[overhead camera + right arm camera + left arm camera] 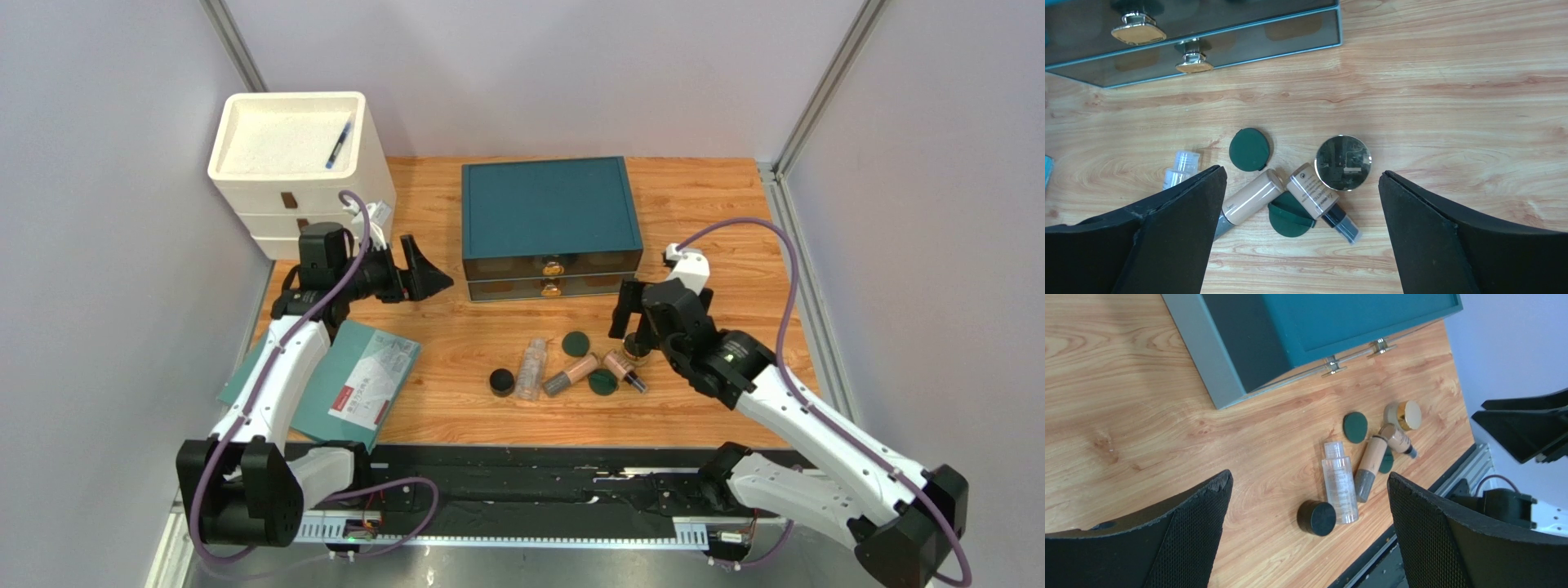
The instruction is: Organize the makeup
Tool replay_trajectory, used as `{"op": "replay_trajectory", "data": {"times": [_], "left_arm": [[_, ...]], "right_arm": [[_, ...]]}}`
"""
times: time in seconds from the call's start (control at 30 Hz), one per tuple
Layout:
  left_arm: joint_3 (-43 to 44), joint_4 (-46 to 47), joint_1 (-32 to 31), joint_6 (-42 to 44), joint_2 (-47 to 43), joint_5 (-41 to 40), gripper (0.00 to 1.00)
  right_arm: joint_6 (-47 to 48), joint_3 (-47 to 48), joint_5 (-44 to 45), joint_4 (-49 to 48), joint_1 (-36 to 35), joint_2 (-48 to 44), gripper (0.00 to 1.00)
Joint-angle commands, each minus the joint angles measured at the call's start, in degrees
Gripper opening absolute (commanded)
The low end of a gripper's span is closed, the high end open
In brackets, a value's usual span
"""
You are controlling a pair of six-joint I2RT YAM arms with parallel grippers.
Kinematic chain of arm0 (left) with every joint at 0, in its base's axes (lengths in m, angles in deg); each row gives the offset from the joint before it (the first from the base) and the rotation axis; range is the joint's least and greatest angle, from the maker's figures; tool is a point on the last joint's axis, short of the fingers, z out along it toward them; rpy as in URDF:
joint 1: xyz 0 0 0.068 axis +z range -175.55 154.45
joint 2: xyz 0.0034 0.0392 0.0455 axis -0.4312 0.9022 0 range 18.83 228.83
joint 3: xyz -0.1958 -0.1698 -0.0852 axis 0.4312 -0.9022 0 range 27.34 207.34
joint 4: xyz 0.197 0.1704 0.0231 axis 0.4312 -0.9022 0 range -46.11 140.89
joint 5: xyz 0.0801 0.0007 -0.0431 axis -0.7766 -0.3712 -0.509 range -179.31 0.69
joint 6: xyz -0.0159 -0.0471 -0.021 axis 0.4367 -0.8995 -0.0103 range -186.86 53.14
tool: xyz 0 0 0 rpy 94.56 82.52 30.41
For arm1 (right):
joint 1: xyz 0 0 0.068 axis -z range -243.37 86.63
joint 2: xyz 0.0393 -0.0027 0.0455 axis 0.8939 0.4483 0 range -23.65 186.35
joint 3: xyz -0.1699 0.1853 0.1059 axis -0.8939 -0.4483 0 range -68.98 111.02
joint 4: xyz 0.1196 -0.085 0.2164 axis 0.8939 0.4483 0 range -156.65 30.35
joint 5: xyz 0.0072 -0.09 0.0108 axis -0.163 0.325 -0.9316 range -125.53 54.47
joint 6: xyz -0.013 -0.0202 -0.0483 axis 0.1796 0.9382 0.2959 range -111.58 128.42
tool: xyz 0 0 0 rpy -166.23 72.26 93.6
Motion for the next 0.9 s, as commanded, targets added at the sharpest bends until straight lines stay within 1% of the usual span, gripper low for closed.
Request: {"op": "replay_trajectory", "data": {"times": [0.0,0.03,0.1,0.13,0.17,0.23,0.4,0.47,0.5,0.63,0.73,0.87], "left_arm": [[0.49,5.87,0.2,-7.23,5.06,0.75,0.99],[1.36,6.48,0.2,-8.11,6.55,1.53,1.0],[2.33,7.54,0.29,-10.75,10.86,4.6,0.99],[2.34,9.8,0.29,-11.8,11.92,5.49,0.99],[2.16,11.04,0.29,-14.07,13.32,6.37,1.0],[2.25,13.68,0.2,-15.58,14.39,7.51,1.0],[4.35,14.13,0.29,-17.43,15.8,7.6,1.0],[5.14,14.22,0.2,-18.31,16.76,7.87,1.0],[6.02,14.57,0.29,-18.58,17.2,8.57,1.0],[7.87,14.57,0.29,-19.46,19.13,9.19,1.0],[8.14,15.54,0.2,-21.12,19.84,9.45,1.0],[8.22,15.98,0.2,-21.22,20.02,9.63,1.0]], "right_arm": [[-1.14,2.39,5.14,-8.81,-4.77,5.35,1.0],[2.17,1.87,6.89,-13.88,-5.84,6.41,1.0],[6.49,0.02,9.09,-20.13,-8.65,9.48,1.0],[11.21,-0.86,10.84,-27.65,-9.53,10.62,1.0],[13.17,-2.6,11.47,-31.03,-10.32,11.68,1.0],[14.42,-3.06,11.3,-37.88,-11.21,14.93,1.0],[13.37,2.38,10.33,-40.03,-11.65,24.93,0.99],[14.24,4.4,10.33,-40.91,-12.0,27.94,0.97],[14.34,6.24,10.33,-41.34,-11.91,30.74,0.93],[16.0,11.34,9.98,-41.44,-11.91,36.11,0.89],[16.97,13.81,11.12,-41.88,-11.82,38.75,0.88],[17.94,16.62,12.7,-40.47,-11.65,41.31,0.88]]}}
